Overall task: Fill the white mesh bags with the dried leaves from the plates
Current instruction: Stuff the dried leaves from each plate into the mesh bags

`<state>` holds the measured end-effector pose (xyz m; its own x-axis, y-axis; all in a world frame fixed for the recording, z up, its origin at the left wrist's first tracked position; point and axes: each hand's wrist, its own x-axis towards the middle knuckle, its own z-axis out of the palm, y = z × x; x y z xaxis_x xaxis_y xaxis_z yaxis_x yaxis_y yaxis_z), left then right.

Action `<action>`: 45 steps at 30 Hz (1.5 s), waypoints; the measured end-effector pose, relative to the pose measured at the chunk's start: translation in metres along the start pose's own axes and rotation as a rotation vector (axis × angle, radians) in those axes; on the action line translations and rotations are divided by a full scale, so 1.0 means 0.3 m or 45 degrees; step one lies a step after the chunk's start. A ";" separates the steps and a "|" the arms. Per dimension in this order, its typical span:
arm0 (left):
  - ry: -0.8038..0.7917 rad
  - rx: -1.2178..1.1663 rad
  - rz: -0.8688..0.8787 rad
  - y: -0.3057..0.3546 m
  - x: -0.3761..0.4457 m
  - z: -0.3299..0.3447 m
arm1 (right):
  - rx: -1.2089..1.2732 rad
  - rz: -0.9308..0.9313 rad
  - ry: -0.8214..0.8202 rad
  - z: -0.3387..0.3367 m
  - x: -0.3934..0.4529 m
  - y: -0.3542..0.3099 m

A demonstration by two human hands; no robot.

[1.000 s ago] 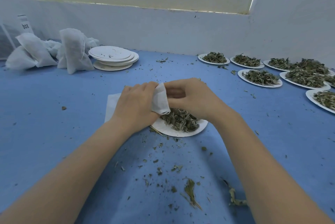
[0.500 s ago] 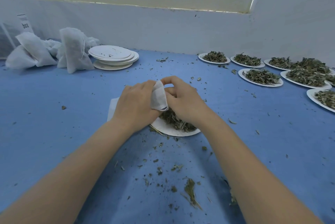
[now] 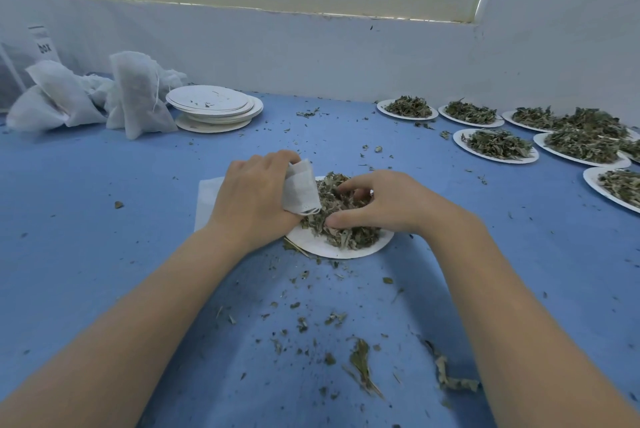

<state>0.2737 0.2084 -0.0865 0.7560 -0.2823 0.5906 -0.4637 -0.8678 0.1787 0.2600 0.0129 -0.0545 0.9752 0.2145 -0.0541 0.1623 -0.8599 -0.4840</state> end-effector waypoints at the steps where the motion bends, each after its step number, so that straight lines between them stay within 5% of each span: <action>1: -0.002 0.005 0.002 -0.001 0.000 0.002 | -0.039 -0.029 0.018 0.005 0.004 -0.004; 22: -0.044 0.056 -0.021 -0.015 -0.007 0.002 | -0.117 -0.283 0.514 -0.045 -0.008 -0.026; 34: -0.001 0.007 0.046 0.018 -0.006 0.001 | -0.316 -0.353 0.294 -0.024 -0.014 -0.138; 41: -0.001 0.031 0.043 0.022 -0.007 0.007 | 0.170 -0.381 0.498 -0.005 -0.007 -0.125; 45: 0.009 -0.019 -0.009 0.025 -0.006 0.003 | 0.519 -0.321 0.399 -0.003 -0.008 -0.108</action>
<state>0.2692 0.2021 -0.0871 0.7561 -0.2730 0.5948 -0.4650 -0.8636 0.1947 0.2525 0.0398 -0.0379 0.9218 0.1892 0.3383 0.3855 -0.5385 -0.7492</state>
